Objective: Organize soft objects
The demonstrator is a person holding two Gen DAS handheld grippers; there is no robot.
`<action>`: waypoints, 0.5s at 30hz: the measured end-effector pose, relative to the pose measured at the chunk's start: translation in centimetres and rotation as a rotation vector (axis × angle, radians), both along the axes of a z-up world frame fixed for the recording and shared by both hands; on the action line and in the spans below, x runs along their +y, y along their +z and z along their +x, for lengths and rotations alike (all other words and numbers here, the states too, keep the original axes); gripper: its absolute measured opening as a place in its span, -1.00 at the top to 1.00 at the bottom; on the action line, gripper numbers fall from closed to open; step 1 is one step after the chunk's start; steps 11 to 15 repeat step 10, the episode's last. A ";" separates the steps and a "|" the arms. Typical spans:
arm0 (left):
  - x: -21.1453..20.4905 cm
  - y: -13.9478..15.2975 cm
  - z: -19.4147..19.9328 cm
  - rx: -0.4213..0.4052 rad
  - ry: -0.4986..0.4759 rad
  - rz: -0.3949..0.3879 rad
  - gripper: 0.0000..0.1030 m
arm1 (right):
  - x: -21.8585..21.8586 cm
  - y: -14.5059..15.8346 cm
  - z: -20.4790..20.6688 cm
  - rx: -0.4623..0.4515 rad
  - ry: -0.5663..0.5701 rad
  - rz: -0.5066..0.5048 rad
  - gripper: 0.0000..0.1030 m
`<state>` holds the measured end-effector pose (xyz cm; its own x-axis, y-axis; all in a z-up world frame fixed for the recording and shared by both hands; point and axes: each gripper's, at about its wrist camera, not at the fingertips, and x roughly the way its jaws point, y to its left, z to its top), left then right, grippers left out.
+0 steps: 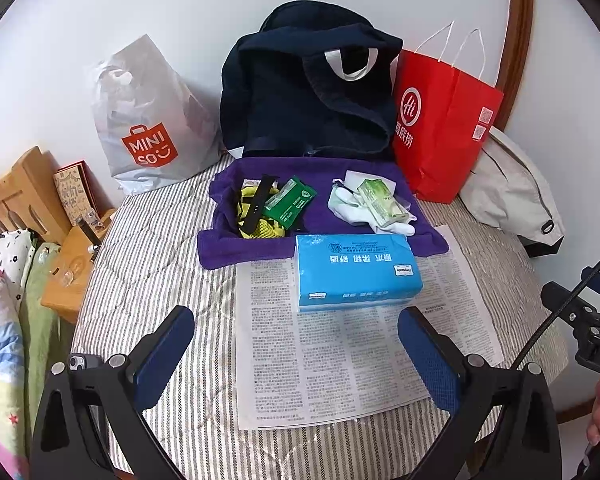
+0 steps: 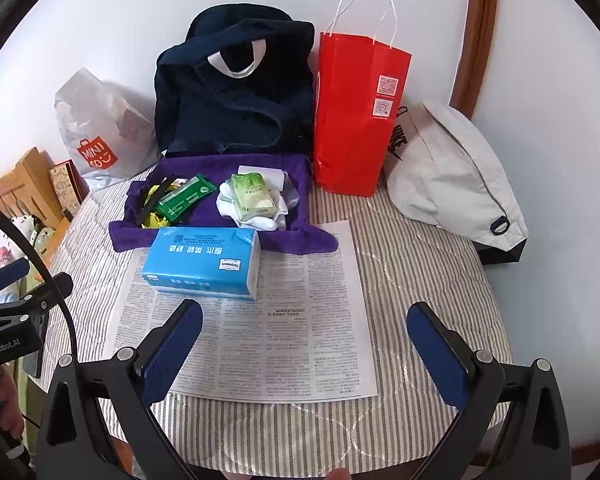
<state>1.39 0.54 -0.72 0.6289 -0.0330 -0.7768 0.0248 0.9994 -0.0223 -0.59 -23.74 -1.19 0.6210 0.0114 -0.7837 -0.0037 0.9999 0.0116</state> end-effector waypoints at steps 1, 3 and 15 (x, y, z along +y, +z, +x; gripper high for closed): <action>0.0 0.0 0.0 0.001 0.001 -0.001 -1.00 | 0.0 0.0 0.0 -0.001 0.000 0.001 -0.96; 0.1 0.0 0.0 -0.001 -0.002 -0.001 -1.00 | 0.1 0.1 0.0 -0.001 -0.001 0.000 -0.96; 0.0 0.4 0.2 -0.015 -0.001 0.002 -1.00 | 0.4 0.0 0.0 -0.001 0.002 -0.008 -0.96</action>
